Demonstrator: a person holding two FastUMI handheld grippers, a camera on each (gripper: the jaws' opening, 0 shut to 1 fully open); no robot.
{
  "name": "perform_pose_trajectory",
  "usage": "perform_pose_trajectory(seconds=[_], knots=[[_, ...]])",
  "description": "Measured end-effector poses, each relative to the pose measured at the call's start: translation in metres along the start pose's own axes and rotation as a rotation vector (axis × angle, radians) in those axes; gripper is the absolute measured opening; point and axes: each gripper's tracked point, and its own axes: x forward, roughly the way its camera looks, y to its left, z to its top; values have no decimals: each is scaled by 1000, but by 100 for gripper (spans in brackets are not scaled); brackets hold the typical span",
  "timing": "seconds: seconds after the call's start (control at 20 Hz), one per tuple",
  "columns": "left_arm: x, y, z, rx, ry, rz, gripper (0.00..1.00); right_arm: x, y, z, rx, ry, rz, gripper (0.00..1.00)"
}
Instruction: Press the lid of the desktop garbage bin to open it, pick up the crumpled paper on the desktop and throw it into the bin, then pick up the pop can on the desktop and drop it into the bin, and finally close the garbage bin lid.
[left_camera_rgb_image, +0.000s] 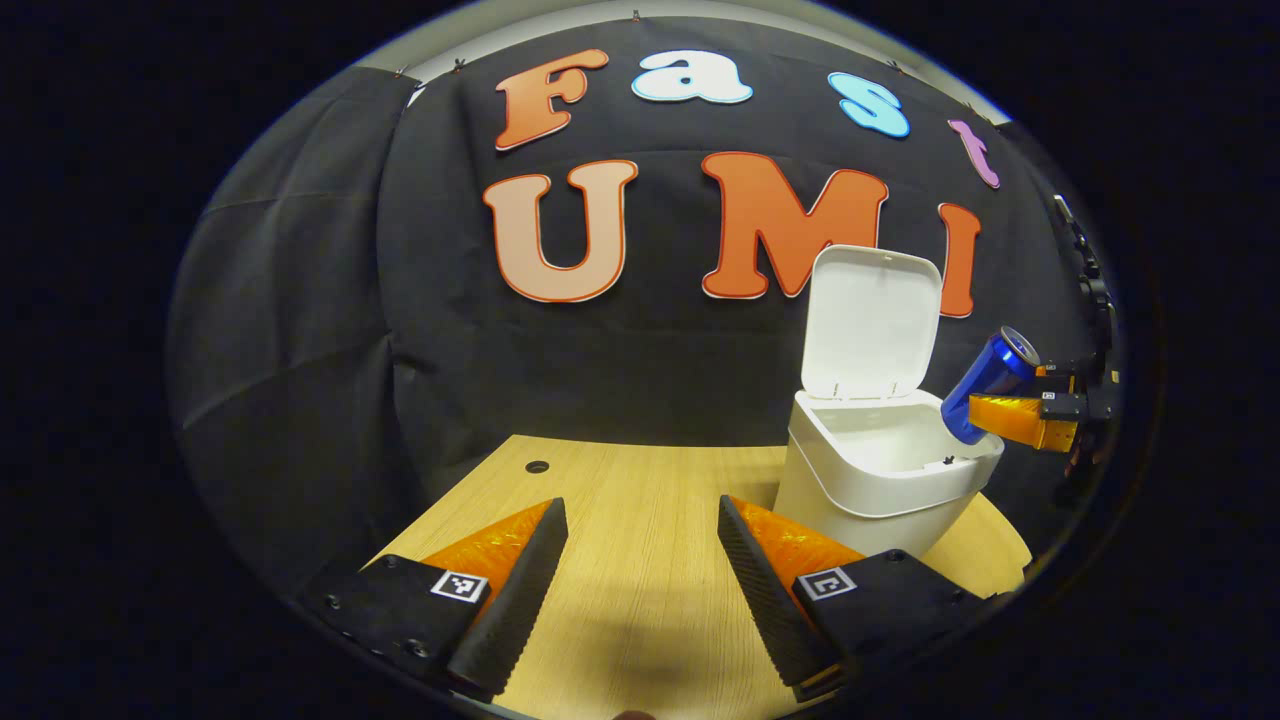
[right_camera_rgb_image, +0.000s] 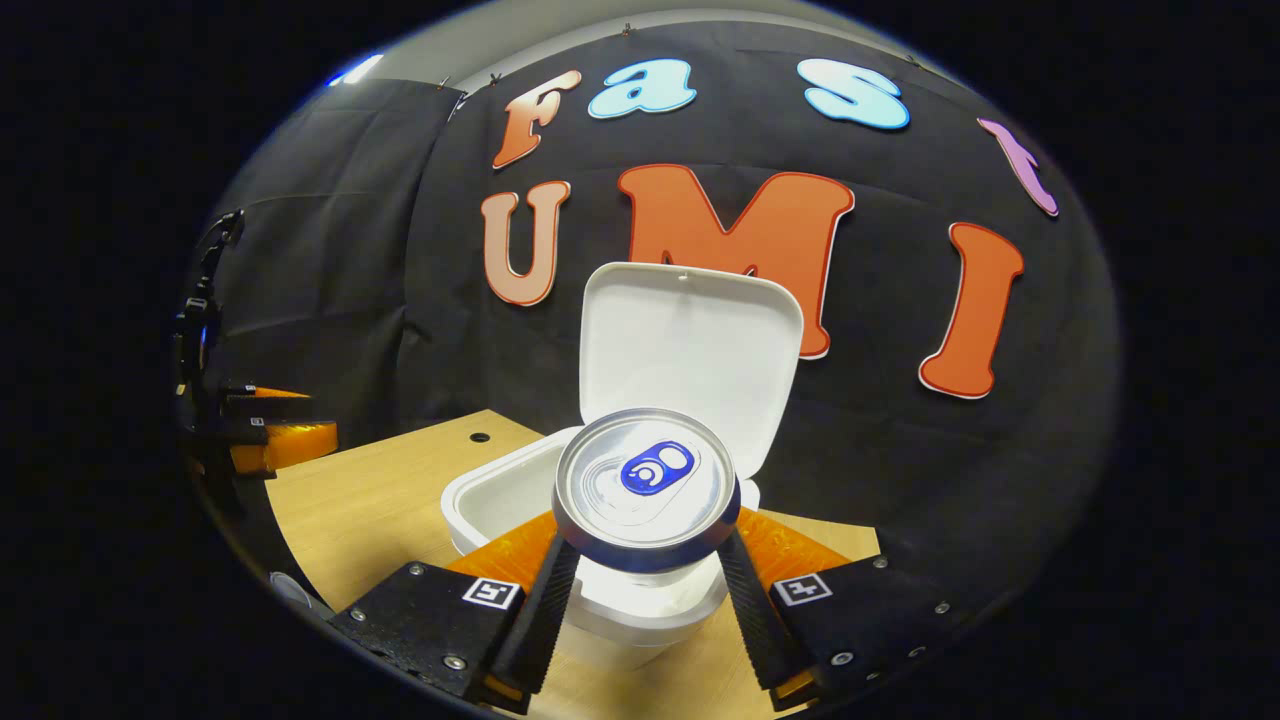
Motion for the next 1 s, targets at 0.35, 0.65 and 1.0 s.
perform_pose_trajectory(seconds=[0.35,0.65,1.0], knots=[[-9,12,-17,-16,36,36,97,11,-1,-28,-23,92,-9,78],[12,19,-10,-16,18,-12,96,13,-9,-29,0,128,-81,81],[30,39,-1,-6,-3,-43,96,27,-18,14,-31,69,-154,83]])
